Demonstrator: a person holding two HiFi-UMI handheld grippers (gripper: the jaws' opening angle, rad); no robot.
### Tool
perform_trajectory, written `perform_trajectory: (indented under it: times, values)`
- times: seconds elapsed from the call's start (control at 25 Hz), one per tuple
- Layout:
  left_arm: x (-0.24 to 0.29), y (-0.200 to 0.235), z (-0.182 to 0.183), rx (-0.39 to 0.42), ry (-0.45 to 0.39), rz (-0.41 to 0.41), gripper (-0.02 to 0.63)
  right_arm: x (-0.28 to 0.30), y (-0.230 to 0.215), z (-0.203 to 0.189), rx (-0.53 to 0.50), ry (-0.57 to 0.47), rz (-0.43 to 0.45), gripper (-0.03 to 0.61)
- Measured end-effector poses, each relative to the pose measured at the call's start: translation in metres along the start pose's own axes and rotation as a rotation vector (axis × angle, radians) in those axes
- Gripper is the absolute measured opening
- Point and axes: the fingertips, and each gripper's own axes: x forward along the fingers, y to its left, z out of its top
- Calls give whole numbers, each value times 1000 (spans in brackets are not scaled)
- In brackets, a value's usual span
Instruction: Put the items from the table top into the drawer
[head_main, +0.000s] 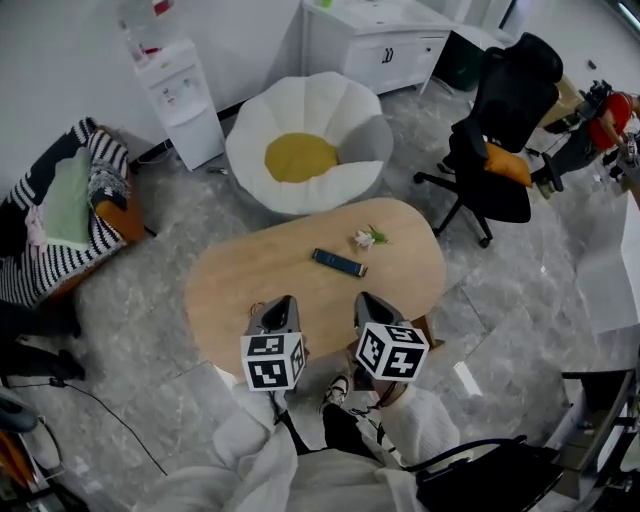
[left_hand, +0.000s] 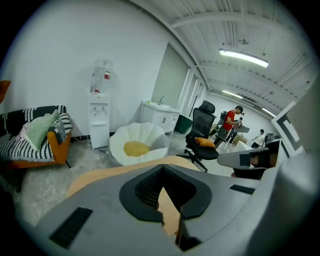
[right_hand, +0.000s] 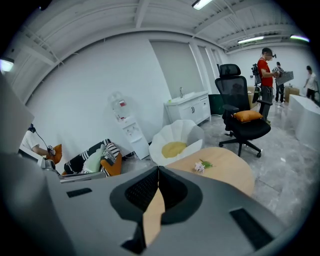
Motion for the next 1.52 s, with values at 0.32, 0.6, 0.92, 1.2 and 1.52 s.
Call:
perform_trajectory:
  times: [0.32, 0.6, 0.92, 1.2, 1.52]
  values:
    - [-7, 77, -25, -51, 30, 102, -5, 48, 37, -33, -17, 75, 37, 61]
    - [-19, 151, -59, -99, 51, 194, -6, 99, 90, -74, -50, 141, 103, 61]
    - [-15, 222, -108, -172, 64, 256, -6, 152, 130, -133, -91, 213, 138, 61]
    - [7, 263, -172, -215, 113, 267, -6, 196, 141, -197, -86, 269, 133, 61]
    - [44, 290, -244, -250, 177, 265, -6, 235, 119, -274, -94, 348, 92, 61]
